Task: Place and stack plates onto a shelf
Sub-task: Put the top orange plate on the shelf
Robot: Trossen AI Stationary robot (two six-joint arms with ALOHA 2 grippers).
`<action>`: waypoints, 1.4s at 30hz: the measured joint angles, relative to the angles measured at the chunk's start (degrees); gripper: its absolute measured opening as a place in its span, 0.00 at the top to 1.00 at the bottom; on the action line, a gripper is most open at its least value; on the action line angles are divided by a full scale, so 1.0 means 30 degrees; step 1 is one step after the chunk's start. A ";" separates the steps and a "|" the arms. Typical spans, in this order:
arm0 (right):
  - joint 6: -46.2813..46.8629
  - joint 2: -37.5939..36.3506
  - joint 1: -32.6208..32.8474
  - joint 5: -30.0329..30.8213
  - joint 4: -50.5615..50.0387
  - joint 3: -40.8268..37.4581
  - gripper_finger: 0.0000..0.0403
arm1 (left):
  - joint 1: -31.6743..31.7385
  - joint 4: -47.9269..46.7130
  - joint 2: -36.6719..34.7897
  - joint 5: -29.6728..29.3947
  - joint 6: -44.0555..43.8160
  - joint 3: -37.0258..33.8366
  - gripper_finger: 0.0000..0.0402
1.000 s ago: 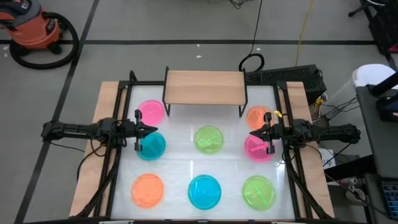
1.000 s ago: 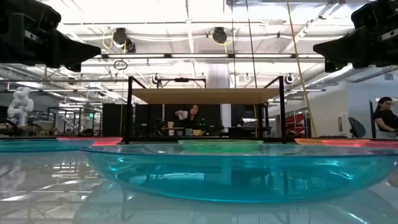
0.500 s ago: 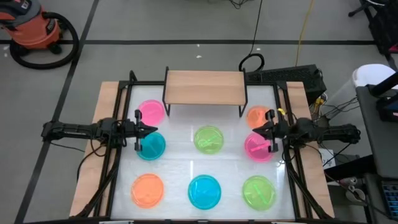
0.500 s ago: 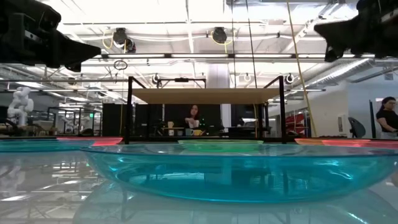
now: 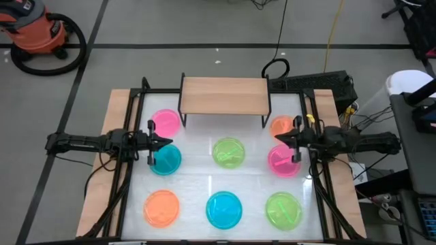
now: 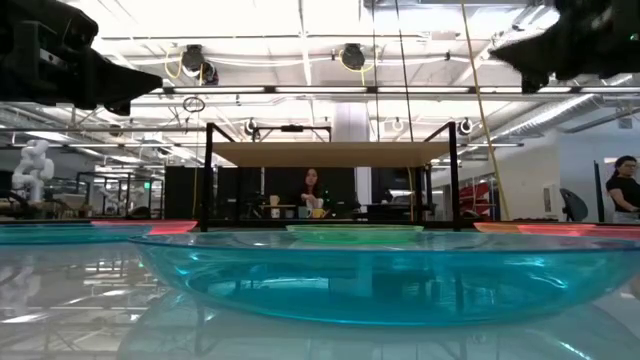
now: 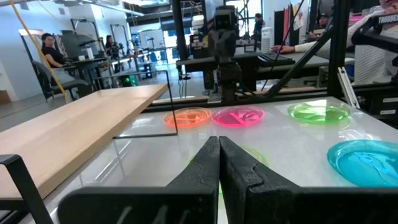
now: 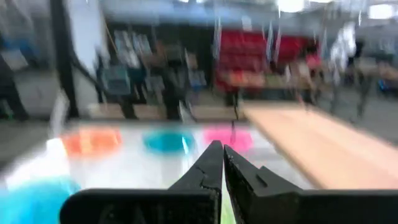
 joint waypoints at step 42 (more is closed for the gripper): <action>0.9567 1.5108 -0.3718 0.4796 -0.6356 0.2144 0.51 | -0.0002 0.0007 0.0004 -0.0003 0.0000 0.0000 0.99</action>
